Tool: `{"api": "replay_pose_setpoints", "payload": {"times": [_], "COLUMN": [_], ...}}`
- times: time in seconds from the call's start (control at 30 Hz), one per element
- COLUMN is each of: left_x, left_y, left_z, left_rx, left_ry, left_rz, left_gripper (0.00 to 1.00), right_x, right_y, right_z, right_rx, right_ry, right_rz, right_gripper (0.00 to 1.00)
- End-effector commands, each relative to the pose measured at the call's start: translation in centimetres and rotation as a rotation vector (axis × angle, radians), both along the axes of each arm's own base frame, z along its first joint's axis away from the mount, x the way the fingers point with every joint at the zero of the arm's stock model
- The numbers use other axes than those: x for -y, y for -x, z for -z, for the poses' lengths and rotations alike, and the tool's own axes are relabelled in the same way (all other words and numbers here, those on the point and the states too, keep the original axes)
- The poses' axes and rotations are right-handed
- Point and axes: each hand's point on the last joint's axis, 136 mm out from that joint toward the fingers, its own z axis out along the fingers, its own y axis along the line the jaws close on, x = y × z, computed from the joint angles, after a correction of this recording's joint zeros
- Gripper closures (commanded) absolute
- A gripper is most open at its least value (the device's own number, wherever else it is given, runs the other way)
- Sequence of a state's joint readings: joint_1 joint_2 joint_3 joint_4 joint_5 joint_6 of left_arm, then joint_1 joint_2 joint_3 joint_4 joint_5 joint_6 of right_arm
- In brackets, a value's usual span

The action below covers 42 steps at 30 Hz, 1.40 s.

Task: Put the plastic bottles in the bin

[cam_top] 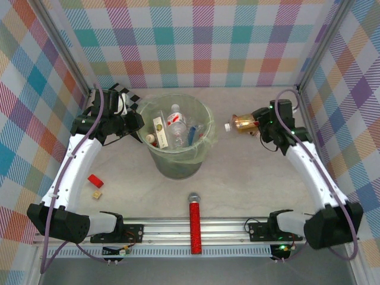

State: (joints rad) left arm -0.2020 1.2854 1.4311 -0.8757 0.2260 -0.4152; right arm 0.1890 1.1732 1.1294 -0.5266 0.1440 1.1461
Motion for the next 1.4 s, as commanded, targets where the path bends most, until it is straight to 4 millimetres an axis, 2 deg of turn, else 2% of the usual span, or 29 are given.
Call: {"api": "replay_pose_setpoints", "payload": {"times": [0.0, 0.1, 0.17, 0.33, 0.43, 0.6, 0.73, 0.83, 0.97, 1.07, 1.13, 1.37], "left_x": [0.6, 0.5, 0.5, 0.5, 0.7, 1.2, 1.2, 1.2, 1.2, 1.2, 1.2, 1.0], "left_y": [-0.4, -0.4, -0.4, -0.3, -0.3, -0.4, -0.3, -0.2, -0.1, -0.1, -0.1, 0.0], "left_z": [-0.6, -0.7, -0.7, -0.8, -0.9, -1.1, -1.6, -1.8, -2.0, -2.1, -2.2, -2.3], "left_rx": [0.022, 0.022, 0.022, 0.025, 0.025, 0.025, 0.034, 0.040, 0.046, 0.049, 0.052, 0.056], "left_ry": [0.032, 0.031, 0.031, 0.030, 0.040, 0.071, 0.072, 0.074, 0.075, 0.076, 0.076, 0.071], "left_rz": [0.004, 0.002, 0.002, 0.003, 0.007, 0.020, 0.021, 0.022, 0.021, 0.021, 0.021, 0.019], "left_gripper": [0.87, 0.87, 0.87, 0.87, 0.87, 0.87, 0.87, 0.87, 0.87, 0.87, 0.87, 0.87], "right_x": [-1.9, -4.5, -6.5, -13.7, -18.7, -27.2, -31.8, -33.6, -34.7, -34.6, -34.3, -33.7], "right_y": [0.2, 0.9, 1.2, 2.1, 2.3, 3.2, 4.1, 4.4, 5.0, 4.7, 4.5, 4.4], "right_z": [-6.8, -11.5, -13.8, -17.6, -18.2, -16.8, -14.7, -13.2, -11.5, -10.4, -10.5, -13.3], "right_rx": [0.233, 0.350, 0.406, 0.533, 0.566, 0.564, 0.524, 0.476, 0.415, 0.353, 0.348, 0.426], "right_ry": [0.109, 0.143, 0.183, 0.250, 0.263, 0.306, 0.349, 0.339, 0.318, 0.324, 0.342, 0.372], "right_rz": [-0.216, -0.379, -0.470, -0.707, -0.846, -1.101, -1.258, -1.332, -1.401, -1.393, -1.386, -1.351], "right_gripper": [0.56, 0.55, 0.54, 0.53, 0.53, 0.53, 0.52, 0.51, 0.49, 0.40, 0.31, 0.16]}}
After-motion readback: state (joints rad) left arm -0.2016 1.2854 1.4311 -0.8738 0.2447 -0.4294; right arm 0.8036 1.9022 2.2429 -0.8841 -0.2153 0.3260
